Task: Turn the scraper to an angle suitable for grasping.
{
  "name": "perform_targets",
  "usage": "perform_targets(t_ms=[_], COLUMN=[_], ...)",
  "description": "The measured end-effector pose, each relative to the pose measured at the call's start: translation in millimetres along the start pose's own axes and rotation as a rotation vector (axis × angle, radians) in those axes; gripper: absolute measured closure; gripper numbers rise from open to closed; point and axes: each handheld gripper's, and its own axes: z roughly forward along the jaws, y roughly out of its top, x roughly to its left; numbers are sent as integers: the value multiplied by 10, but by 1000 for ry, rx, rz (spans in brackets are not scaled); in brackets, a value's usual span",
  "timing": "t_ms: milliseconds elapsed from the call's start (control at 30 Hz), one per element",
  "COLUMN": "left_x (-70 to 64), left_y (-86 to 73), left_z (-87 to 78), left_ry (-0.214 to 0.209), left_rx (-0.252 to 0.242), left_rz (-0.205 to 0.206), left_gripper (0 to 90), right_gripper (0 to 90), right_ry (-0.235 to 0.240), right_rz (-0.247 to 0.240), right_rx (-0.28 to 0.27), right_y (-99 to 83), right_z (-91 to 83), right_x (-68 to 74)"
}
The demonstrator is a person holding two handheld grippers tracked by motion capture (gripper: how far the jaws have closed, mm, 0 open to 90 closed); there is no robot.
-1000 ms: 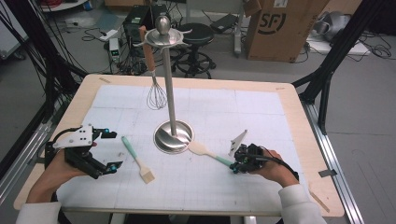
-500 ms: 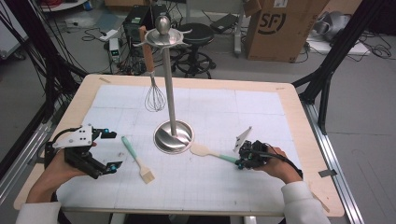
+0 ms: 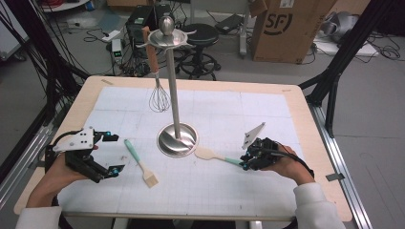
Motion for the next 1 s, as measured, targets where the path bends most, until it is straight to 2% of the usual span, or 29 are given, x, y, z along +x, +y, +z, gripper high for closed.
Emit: perform_targets(t_ms=[100, 200, 267, 367, 467, 700, 833, 1000], left_x=[-2, 0, -3, -3, -6, -11, -16, -17], left_y=[1, 1, 1, 2, 3, 6, 6, 3], left_z=[-5, -10, -9, -6, -10, -12, -12, -9], left_ry=[4, 4, 3, 2, 0, 1, 2, 2], left_rx=[-1, 1, 0, -1, -3, -4, -2, -2], left_rz=[1, 1, 2, 4, 4, 5, 4, 4], left_gripper=[17, 17, 17, 17, 17, 17, 17, 17], right_gripper=[553, 334, 147, 4, 2, 9, 49, 51], right_ry=[-19, -53, -68, -70, -49, -94, -76, -83], right_rz=[0, 12, 23, 11, -10, 15, 17, -8], right_rx=[1, -1, -3, -5, -5, 46, 58, 123], right_y=[40, 79, 107, 157, 200, 237, 237, 238], right_z=[-56, -93, -105, -124, -119, -28, 46, 159], right_x=[-4, -13, -18, -16, -8, -40, -61, -68])
